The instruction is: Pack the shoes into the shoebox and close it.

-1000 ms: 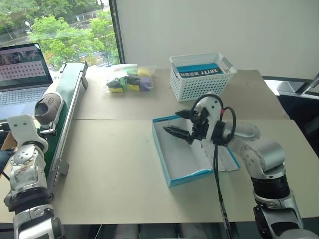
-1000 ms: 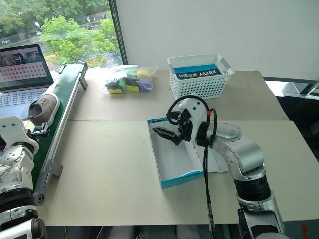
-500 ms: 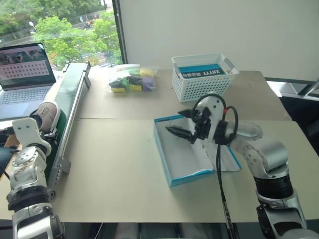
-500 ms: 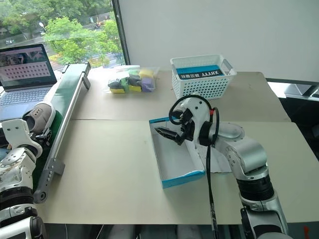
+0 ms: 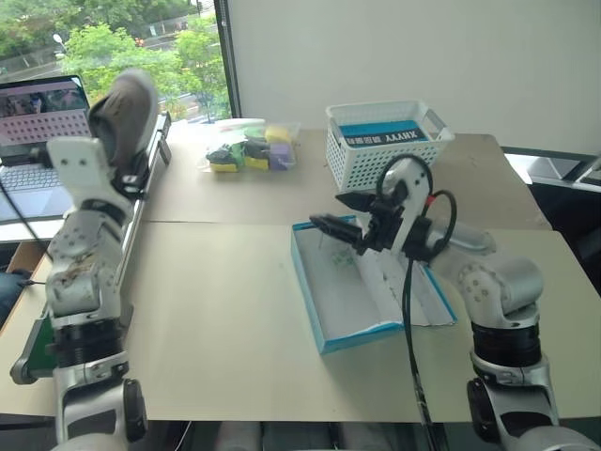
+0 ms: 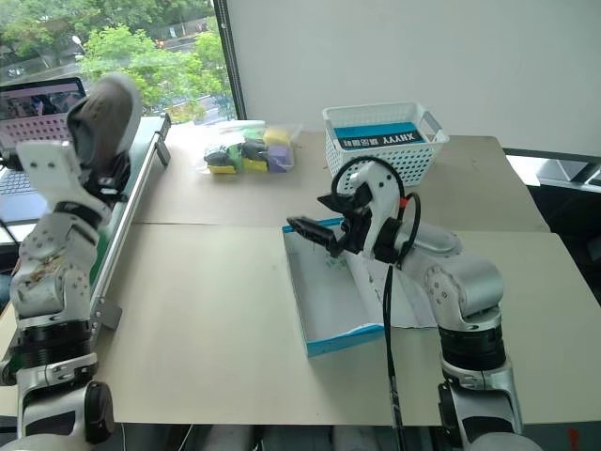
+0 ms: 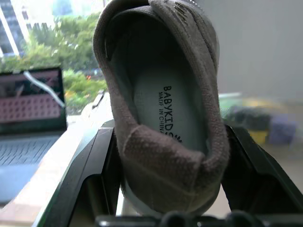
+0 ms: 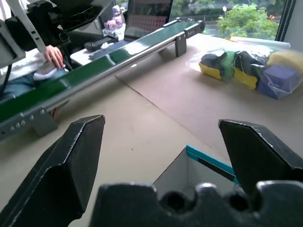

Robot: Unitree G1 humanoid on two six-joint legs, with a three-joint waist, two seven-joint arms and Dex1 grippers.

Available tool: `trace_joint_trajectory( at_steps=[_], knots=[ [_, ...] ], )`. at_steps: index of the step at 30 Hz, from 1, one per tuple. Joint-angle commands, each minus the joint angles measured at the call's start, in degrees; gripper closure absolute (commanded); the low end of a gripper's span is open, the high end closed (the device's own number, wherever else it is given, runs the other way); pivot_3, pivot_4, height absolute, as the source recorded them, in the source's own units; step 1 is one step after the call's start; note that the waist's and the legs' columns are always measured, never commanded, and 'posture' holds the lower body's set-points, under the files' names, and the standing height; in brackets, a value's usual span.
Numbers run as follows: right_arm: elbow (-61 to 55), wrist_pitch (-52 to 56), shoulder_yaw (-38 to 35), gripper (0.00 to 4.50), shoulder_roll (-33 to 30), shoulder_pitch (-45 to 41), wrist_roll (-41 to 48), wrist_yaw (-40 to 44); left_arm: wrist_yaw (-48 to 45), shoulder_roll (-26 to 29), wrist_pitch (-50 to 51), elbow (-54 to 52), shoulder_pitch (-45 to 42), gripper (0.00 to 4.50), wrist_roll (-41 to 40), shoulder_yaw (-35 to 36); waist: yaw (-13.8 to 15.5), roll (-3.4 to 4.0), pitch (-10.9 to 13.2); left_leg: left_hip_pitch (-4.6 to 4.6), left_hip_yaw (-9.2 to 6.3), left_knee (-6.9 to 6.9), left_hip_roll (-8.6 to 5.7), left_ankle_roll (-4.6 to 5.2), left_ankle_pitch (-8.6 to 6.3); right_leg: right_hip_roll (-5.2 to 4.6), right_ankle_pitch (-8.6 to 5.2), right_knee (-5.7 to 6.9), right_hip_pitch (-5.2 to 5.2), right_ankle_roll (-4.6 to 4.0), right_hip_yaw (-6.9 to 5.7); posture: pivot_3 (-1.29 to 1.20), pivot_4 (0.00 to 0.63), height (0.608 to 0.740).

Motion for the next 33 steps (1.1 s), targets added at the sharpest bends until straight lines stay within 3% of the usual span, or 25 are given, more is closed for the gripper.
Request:
trace_joint_trajectory(
  at_steps=[1,4,7,20,33],
  knots=[
    [3.14,4.08,-12.67,0.0,5.11,-6.19,11.44,-9.41,-0.05,-2.82,2.57,-8.13,-0.57,2.11,0.05,-5.89,-0.49,0.0,0.0,0.0,0.0,-0.01,0.01,0.0,0.0,0.01,0.0,0.02,0.0,0.0,0.0,0.0,0.15,0.74],
    [6.07,5.99,-19.34,0.0,8.03,-10.58,19.27,-16.57,-0.82,-5.26,4.11,-12.14,-0.24,2.11,0.34,-10.64,-0.71,0.02,0.01,-0.01,0.0,-0.04,0.04,0.0,0.0,0.04,0.0,0.23,-0.06,-0.01,0.02,0.0,0.15,0.74],
    [6.43,6.74,-21.18,0.0,8.78,-11.94,23.2,-20.78,0.17,-8.63,6.33,-14.23,-0.29,2.11,-0.87,-12.68,-0.67,0.03,0.02,-0.01,0.0,-0.05,0.04,0.01,0.0,0.04,0.0,0.27,-0.08,-0.01,0.02,0.0,0.15,0.74],
    [4.12,4.93,-16.8,0.0,7.38,-8.67,23.56,-24.58,1.41,-19.1,14.07,-20.06,-0.32,2.11,-3.03,-20.05,-0.61,0.12,0.07,-0.05,0.02,-0.04,0.02,0.02,0.0,0.04,0.0,-0.07,-0.07,0.0,0.04,0.0,0.15,0.74],
    [5.64,1.22,-12.67,0.0,5.78,-7.83,19.0,-22.21,-3.06,-20.96,18.47,-22.67,1.28,2.11,-6.22,-25.34,-0.54,0.14,0.07,-0.04,0.03,-0.04,0.0,0.02,0.0,0.05,0.0,-0.12,-0.06,0.0,0.05,0.0,0.15,0.74]
  ],
)
